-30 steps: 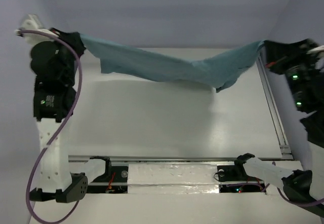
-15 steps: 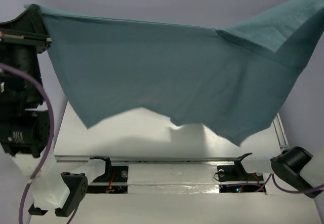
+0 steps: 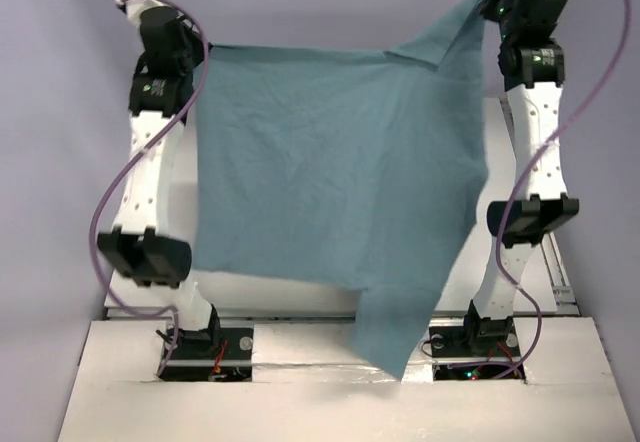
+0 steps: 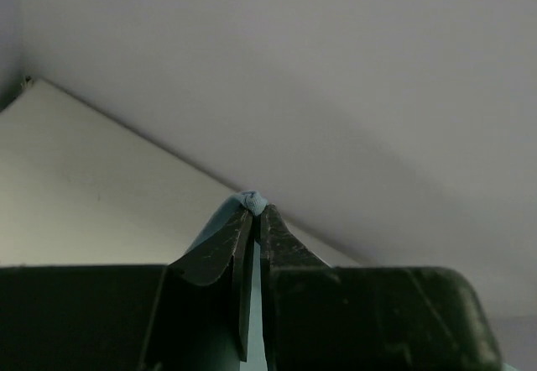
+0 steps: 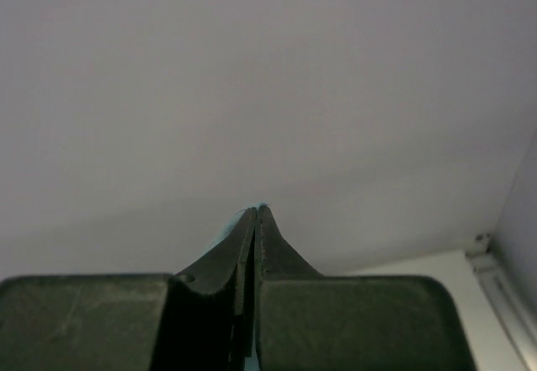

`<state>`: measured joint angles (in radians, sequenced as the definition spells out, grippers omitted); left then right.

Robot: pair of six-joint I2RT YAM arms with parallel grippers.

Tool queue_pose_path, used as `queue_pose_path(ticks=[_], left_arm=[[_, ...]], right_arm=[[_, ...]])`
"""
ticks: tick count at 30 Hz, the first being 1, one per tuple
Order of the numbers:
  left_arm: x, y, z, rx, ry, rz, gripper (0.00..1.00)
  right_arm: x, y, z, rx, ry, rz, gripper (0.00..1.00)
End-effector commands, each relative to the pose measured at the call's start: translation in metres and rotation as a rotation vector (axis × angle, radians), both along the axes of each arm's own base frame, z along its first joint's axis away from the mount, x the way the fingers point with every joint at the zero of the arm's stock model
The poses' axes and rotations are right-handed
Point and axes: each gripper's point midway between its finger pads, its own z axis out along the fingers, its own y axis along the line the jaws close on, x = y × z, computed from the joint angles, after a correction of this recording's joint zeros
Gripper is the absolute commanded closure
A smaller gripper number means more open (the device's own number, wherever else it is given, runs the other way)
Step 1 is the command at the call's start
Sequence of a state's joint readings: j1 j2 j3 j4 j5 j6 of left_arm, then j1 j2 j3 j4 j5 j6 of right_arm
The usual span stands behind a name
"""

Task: Fold and stack the t-shirts
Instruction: Flatten out the tshirt

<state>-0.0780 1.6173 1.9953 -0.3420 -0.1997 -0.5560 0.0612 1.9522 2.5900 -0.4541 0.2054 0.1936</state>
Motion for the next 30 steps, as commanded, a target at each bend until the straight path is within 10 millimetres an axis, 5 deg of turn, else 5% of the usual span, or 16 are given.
queue_pose_path(ticks=[1,3,6,11,16,19,20,21,22,25,26,27,28,29,30], left_arm=[[-0.002,-0.002,0.066,-0.041,-0.169,-0.009,1.0],[0.01,-0.007,0.065,-0.05,-0.173,-0.028,1.0],[0.011,-0.011,0.09,-0.07,-0.233,-0.052,1.0],[-0.02,-0.005,0.156,-0.098,-0.414,-0.082,1.0],[-0.041,0.005,0.181,-0.077,-0.5,-0.07,1.0],[-0.034,0.013,0.164,-0.053,-0.459,-0.055,1.0],[-0.02,0.014,0.137,-0.043,-0.402,-0.049,1.0],[-0.03,0.015,0.134,-0.031,-0.405,-0.044,1.0],[-0.012,0.015,0.082,-0.016,-0.299,-0.042,1.0],[-0.029,0.02,0.053,0.005,-0.287,-0.033,1.0],[-0.021,0.019,-0.004,0.014,-0.19,-0.038,1.0],[-0.035,0.02,-0.016,0.015,-0.181,-0.036,1.0],[-0.039,0.024,-0.038,0.015,-0.146,-0.027,1.0],[-0.043,0.023,-0.098,0.011,-0.041,-0.031,1.0],[-0.056,0.03,-0.113,0.02,-0.02,-0.01,1.0]], right_arm=[[-0.036,0.006,0.069,0.077,-0.193,0.108,1.0],[-0.037,0.006,0.079,0.086,-0.235,0.113,1.0],[-0.051,0.002,0.105,0.095,-0.327,0.112,1.0],[-0.103,-0.02,0.159,0.091,-0.497,0.085,1.0],[-0.126,-0.019,0.162,0.062,-0.473,0.099,1.0],[-0.1,-0.014,0.119,0.073,-0.32,0.131,1.0],[-0.093,-0.007,0.095,0.074,-0.248,0.165,1.0],[-0.089,-0.005,0.079,0.075,-0.2,0.175,1.0],[-0.088,-0.005,0.063,0.076,-0.157,0.173,1.0],[-0.095,-0.004,-0.018,0.099,-0.008,0.173,1.0],[-0.101,-0.002,-0.042,0.104,0.032,0.177,1.0],[-0.125,0.0,-0.049,0.105,0.028,0.185,1.0],[-0.12,0.004,-0.12,0.128,0.167,0.198,1.0],[-0.129,0.012,-0.146,0.139,0.21,0.237,1.0],[-0.137,0.014,-0.174,0.162,0.254,0.246,1.0]])
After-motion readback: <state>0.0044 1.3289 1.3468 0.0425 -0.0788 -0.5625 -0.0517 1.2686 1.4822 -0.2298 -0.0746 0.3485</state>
